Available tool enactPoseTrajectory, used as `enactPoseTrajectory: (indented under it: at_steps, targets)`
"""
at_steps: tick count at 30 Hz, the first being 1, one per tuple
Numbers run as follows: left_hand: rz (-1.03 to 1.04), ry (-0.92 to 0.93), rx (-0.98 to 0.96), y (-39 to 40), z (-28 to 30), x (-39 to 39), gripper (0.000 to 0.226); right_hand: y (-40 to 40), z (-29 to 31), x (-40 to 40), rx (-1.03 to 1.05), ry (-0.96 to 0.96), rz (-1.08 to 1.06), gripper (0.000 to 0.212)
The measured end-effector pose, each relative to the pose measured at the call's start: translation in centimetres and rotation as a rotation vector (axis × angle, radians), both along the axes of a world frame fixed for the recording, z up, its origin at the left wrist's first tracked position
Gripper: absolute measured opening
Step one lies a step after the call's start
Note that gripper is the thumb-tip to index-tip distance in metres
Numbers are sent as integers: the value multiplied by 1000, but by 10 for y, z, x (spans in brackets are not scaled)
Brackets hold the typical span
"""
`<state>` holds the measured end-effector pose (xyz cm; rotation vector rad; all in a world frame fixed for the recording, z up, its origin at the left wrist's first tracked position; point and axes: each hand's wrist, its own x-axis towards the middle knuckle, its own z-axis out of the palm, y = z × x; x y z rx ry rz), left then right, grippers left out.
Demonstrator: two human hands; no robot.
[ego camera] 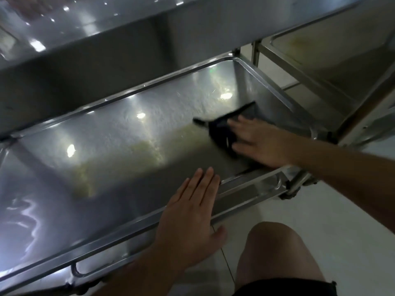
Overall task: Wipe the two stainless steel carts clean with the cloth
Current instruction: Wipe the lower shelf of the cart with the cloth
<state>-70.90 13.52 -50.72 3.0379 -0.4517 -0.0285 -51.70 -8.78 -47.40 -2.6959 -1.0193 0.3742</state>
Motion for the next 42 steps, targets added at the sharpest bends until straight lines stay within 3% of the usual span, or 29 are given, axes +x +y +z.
enactPoseTrajectory:
  at_steps: [3, 9, 13, 19, 22, 24, 26, 28, 30, 32, 38, 42]
  targets:
    - [-2, 3, 15, -1, 2, 0, 102, -18, 1, -25, -23, 41, 103, 81]
    - [-6, 4, 16, -1, 5, 0, 102, -31, 0, 87, -109, -139, -356, 70]
    - [-4, -14, 16, 0, 4, 0, 100, 7, -2, 133, -131, -111, -445, 72]
    - [-12, -17, 40, 0, 3, 0, 99, 77, -2, 84, -69, -84, -171, 65]
    - [-16, -13, 18, 0, 4, 0, 98, 74, -10, 26, -27, -82, 144, 76]
    - [-25, -9, 9, 0, 3, 0, 97, 50, -10, 13, 5, -35, 221, 82]
    - [-18, -25, 0, -1, 2, -1, 99, 23, -10, 31, 19, -108, 106, 83]
    - [-19, -32, -2, -1, 2, -1, 100, 5, -10, 65, -3, -178, -156, 74]
    - [-19, -36, 2, -1, 0, -1, 101, 8, -9, 92, -75, -155, -390, 65]
    - [-13, -32, 6, 0, -2, -2, 100, 35, -12, 97, -132, -117, -468, 62]
    - [-21, -16, 46, 2, -1, 0, 102, 184, -15, 16, -36, -24, -37, 73]
    - [-35, -8, 33, 3, 0, -2, 101, 194, -12, -15, -24, 41, 190, 76]
